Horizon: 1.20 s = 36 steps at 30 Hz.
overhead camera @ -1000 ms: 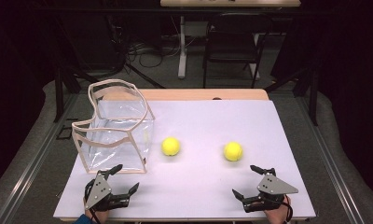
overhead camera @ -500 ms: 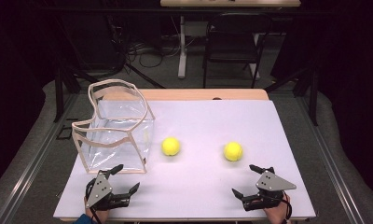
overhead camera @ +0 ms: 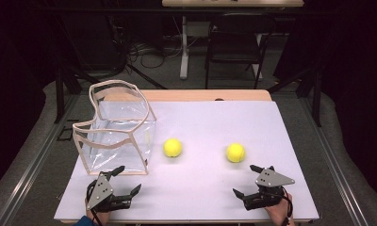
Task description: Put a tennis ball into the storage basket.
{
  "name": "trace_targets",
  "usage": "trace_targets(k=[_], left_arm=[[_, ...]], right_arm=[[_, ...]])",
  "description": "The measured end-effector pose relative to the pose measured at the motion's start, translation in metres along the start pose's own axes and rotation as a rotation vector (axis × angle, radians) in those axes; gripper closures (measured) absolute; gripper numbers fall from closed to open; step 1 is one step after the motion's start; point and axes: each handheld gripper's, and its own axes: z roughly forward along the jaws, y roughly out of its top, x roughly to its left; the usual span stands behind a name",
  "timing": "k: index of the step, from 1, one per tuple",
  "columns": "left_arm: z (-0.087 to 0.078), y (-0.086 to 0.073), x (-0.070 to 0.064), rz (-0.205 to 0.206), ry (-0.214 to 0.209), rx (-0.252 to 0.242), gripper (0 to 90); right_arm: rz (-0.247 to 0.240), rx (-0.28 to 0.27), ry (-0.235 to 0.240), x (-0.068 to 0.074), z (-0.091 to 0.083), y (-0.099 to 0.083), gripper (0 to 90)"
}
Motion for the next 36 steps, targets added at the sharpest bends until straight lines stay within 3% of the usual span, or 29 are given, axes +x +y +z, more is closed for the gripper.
trace_targets(k=[24,36], left_arm=[[-0.003,-0.001,-0.001,0.009,0.009,0.013,16.0],[-0.001,-0.001,0.001,0.004,0.002,0.015,16.0]], right_arm=[[0.053,0.069,0.016,-0.023,0.013,0.024,0.0],[0.086,0.167,0.050,-0.033,0.028,0.033,0.0]])
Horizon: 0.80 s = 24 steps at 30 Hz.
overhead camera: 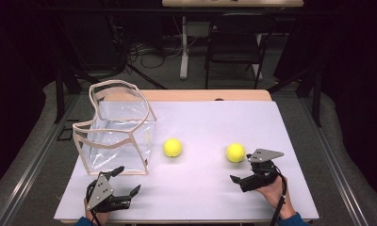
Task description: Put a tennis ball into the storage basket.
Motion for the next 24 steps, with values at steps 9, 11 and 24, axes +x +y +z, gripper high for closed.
trace_targets(k=[9,11,24], left_arm=[[0.002,0.000,-0.001,0.009,-0.008,0.007,16.0],[0.002,0.001,-0.001,0.016,-0.012,0.007,16.1],[0.005,0.003,-0.001,0.024,-0.023,0.003,16.0]], right_arm=[[0.005,0.029,0.009,-0.005,0.005,0.006,0.0],[0.011,0.024,0.003,-0.006,0.005,0.008,0.0],[0.025,0.029,-0.041,-0.017,0.008,0.015,0.0]])
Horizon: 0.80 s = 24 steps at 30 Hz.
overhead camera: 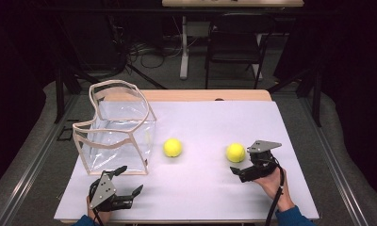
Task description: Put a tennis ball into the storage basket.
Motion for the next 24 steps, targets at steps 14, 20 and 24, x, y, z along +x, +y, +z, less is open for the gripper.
trace_targets(k=[14,20,24], left_arm=[[0.000,0.000,0.000,-0.003,0.003,0.000,16.1],[0.000,0.000,-0.001,-0.001,-0.005,0.001,16.1],[0.001,0.000,-0.001,-0.005,-0.002,0.004,16.1]], right_arm=[[0.026,0.031,-0.020,-0.010,0.020,0.014,0.0],[0.032,0.060,-0.036,-0.013,0.028,0.016,0.0],[0.047,0.074,-0.034,-0.017,0.031,0.015,0.0]])
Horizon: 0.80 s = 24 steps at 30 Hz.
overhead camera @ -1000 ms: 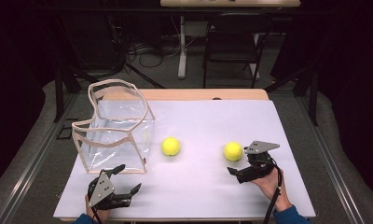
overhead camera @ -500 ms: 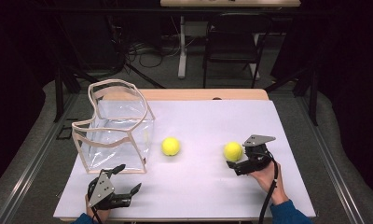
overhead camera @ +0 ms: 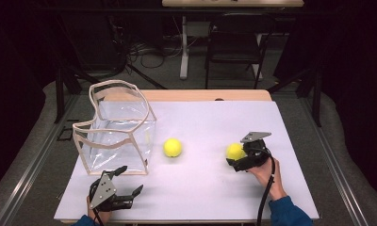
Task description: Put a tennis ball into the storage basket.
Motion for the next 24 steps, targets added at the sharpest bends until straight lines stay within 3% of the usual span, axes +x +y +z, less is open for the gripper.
trace_targets(k=[4,16,24], left_arm=[[0.000,0.000,0.000,0.004,0.000,-0.002,16.1],[0.000,0.000,-0.001,0.005,-0.008,0.003,16.1],[-0.001,0.000,0.000,0.007,-0.010,-0.001,16.0]], right_arm=[[0.010,0.010,0.002,-0.003,0.004,0.000,0.4],[0.019,0.046,0.010,-0.006,0.015,0.000,12.8],[0.026,0.087,-0.025,-0.007,0.021,-0.001,23.3]])
